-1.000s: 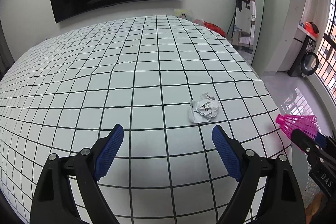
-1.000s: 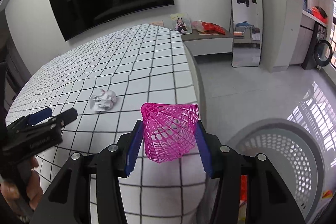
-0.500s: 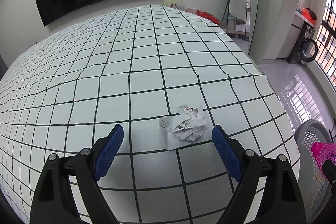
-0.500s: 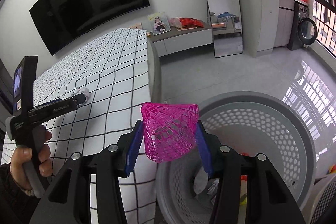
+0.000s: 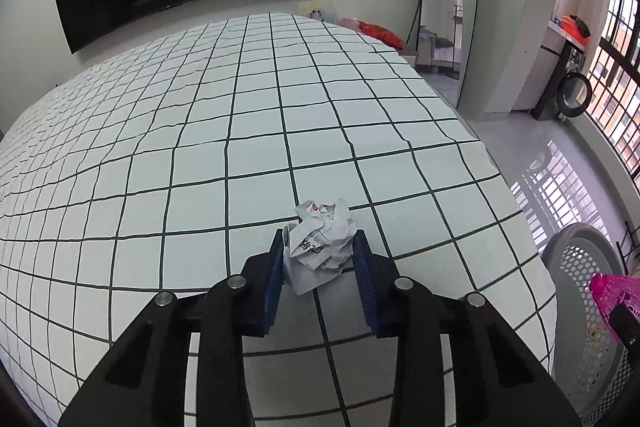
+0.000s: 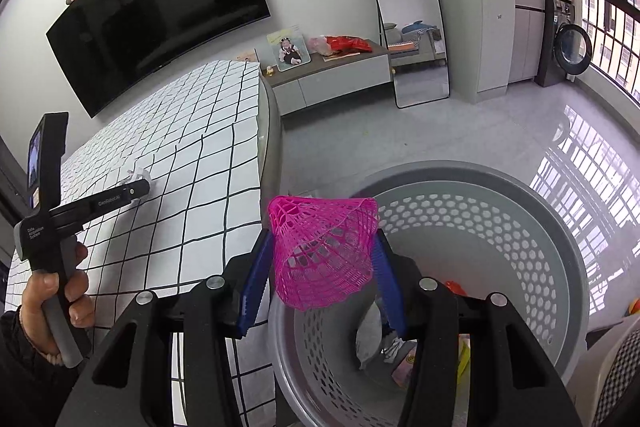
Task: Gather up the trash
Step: 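Carry the pink cone over the basket with the right gripper while the left carries the wrapper, then open both grippers over the basket to drop the cone and wrapper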
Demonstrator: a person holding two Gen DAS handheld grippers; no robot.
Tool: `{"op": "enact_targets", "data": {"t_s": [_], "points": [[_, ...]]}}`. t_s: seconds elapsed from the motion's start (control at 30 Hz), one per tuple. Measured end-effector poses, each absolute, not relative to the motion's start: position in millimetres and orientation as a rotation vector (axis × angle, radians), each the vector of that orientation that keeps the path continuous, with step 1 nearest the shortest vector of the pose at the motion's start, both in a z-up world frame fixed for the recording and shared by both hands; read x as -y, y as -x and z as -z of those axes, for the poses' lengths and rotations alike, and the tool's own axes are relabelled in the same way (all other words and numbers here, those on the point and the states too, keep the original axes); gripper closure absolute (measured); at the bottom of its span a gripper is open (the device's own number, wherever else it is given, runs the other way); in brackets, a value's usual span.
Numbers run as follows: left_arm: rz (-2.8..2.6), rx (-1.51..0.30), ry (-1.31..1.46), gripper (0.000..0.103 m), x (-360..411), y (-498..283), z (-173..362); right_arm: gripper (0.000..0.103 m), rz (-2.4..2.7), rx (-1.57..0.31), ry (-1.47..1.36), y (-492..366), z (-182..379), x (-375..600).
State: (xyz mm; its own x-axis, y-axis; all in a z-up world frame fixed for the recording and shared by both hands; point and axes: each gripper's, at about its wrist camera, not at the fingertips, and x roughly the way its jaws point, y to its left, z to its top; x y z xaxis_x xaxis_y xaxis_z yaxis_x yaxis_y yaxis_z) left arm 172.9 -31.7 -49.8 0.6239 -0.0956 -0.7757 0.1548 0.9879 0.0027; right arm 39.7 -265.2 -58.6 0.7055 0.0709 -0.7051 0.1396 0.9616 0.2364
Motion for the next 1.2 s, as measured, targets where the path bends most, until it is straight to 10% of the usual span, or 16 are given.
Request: {"op": "enact_targets", "data": {"t_s": [1.2], "points": [[0.471,-0.849,-0.262,0.065,227,-40,48,0.052,0.227,-0.785,-0.355,47,89,374]]}}
